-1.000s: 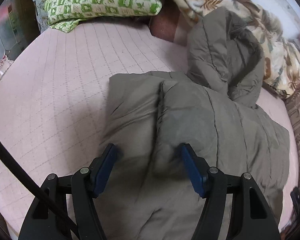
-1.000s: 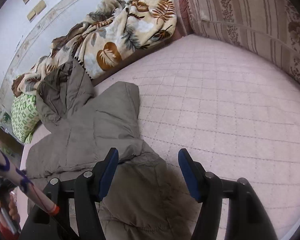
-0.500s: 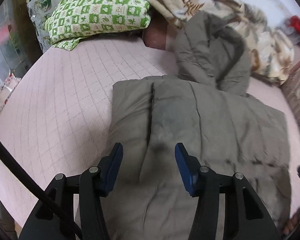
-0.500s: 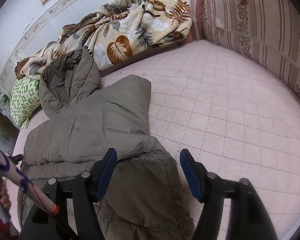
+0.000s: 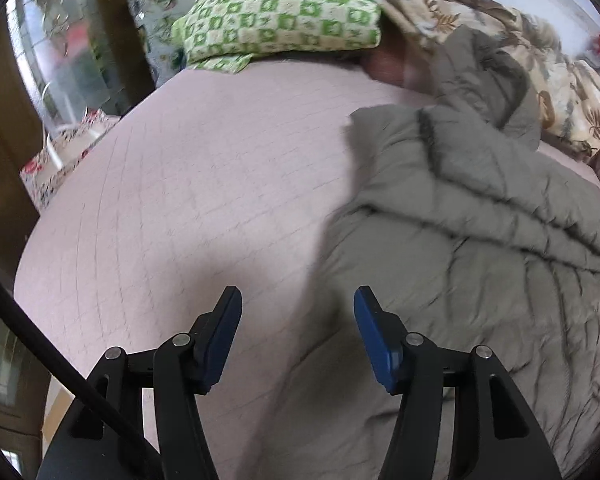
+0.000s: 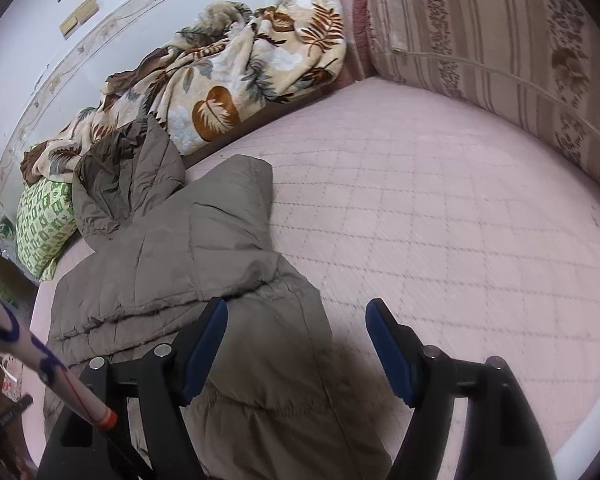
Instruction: Fold large clothes
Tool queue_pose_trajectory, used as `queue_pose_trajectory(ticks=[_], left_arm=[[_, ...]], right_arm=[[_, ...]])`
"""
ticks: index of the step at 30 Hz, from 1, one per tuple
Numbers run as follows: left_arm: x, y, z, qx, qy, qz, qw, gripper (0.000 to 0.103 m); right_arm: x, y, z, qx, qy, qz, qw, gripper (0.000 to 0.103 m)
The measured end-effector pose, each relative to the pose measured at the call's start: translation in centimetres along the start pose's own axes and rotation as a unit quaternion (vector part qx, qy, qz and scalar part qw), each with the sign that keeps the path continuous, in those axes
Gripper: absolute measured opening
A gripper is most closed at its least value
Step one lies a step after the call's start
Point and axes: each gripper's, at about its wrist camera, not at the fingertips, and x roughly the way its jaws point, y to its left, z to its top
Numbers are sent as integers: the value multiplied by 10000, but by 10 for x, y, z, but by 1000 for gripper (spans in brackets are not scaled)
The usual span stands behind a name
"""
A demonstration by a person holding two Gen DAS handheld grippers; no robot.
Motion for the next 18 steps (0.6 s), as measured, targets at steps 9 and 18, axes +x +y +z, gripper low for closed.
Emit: queue_pose_trajectory(ticks=[9, 18], left_arm=[[2, 36, -31, -315, 122, -360, 9988, 58], [6, 31, -36, -240, 301, -670, 9970, 58]], right_arm=[[-28, -1, -28, -17, 202, -83, 9998, 81], [-58, -8, -46, -4, 487, -119, 9987, 82]])
